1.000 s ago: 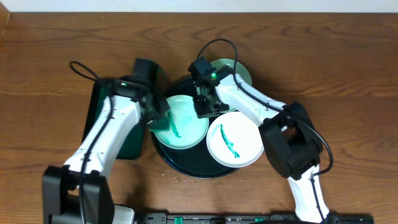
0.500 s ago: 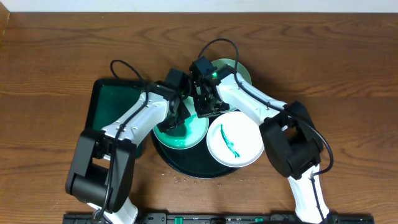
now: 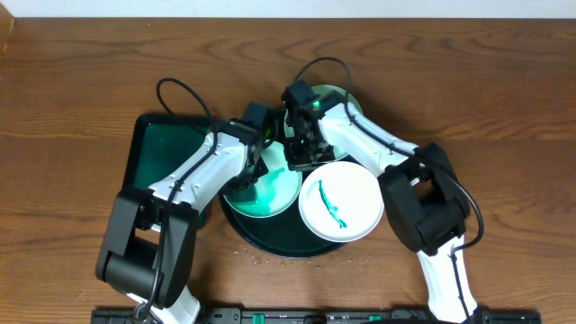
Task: Clean dirty plates on tray and stack at the side
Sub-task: 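Scrub the tilted plate with the sponge in the left gripper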
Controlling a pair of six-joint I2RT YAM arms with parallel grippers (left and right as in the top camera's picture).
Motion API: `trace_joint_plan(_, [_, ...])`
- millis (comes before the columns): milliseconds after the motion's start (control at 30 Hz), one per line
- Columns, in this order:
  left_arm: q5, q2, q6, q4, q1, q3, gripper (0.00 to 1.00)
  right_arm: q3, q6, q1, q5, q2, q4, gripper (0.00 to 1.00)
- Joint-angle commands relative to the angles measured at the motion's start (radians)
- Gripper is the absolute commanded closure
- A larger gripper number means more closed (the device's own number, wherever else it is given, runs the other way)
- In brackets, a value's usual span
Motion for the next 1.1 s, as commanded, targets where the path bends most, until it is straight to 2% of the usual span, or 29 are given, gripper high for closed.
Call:
trace_joint_plan(0, [0.147,0.028,0.105,0.028,0.014,-0.017,0.93,-0.006,-0.034,-0.010,-0.096,0.037,0.005,0.99])
trace_joint_plan(33, [0.317,0.028,0.204,0.081,0.013,-0.017,0.93,-0.007,-0.034,-0.010,-0.096,0.037,0.009,0.99])
trace_joint_plan(67, [0.458,0.028,0.253,0.130,0.011,-0.017,0.92,-0.007,-0.034,-0.010,-0.096,0.037,0.011,0.99])
trace_joint_plan(133, [0.481,0.028,0.248,0.153,0.011,-0.017,0.93,-0.007,-0.034,-0.010,-0.096,0.037,0.011,0.99])
trace_joint_plan(167, [0.451,0.028,0.234,0.156,0.011,-0.017,0.93,-0.007,-0.034,-0.011,-0.096,0.037,0.010,0.99])
trace_joint_plan(233, [0.290,0.028,0.185,0.155,0.013,-0.017,0.93,-0.008,-0.034,-0.011,-0.095,0.037,0.009,0.99])
trace_joint_plan(300, [0.017,0.028,0.181,0.139,0.023,-0.017,0.93,-0.009,-0.034,-0.011,-0.087,0.037,0.009,0.99])
trace_joint_plan(400, [-0.145,0.028,0.116,0.098,0.043,-0.017,0.93,-0.010,-0.034,-0.011,-0.087,0.037,0.010,0.99])
trace_joint_plan(467, [-0.158,0.028,0.065,0.064,0.055,-0.017,0.93,-0.010,-0.034,-0.011,-0.087,0.037,0.011,0.99])
trace_joint_plan(500, [-0.121,0.028,0.060,0.050,0.055,-0.017,0.93,-0.010,-0.033,-0.011,-0.087,0.037,0.011,0.99])
trace_joint_plan(567, [0.051,0.028,0.098,0.039,0.051,-0.017,0.93,-0.010,-0.033,-0.011,-0.082,0.037,0.011,0.99])
trace_joint_plan(633, [0.295,0.028,0.167,0.040,0.037,-0.017,0.93,-0.010,-0.033,-0.011,-0.080,0.037,0.011,0.99])
trace_joint_plan(700, [0.458,0.028,0.234,0.040,0.021,-0.017,0.93,-0.010,-0.033,-0.011,-0.079,0.037,0.011,0.99])
trace_joint_plan(767, [0.468,0.028,0.249,0.044,0.018,-0.017,0.93,-0.010,-0.033,-0.011,-0.076,0.037,0.011,0.99])
trace_joint_plan(933, [0.390,0.028,0.264,0.172,0.061,-0.017,0.93,-0.013,-0.033,-0.011,-0.074,0.037,0.011,0.99])
trace_joint_plan(1000, [0.246,0.028,0.249,0.201,0.091,-0.017,0.93,-0.013,-0.033,-0.011,-0.069,0.037,0.011,0.99])
trace_joint_plan(1067, [0.092,0.028,0.204,0.162,0.106,-0.017,0.93,-0.013,-0.034,-0.010,-0.069,0.037,0.011,0.98])
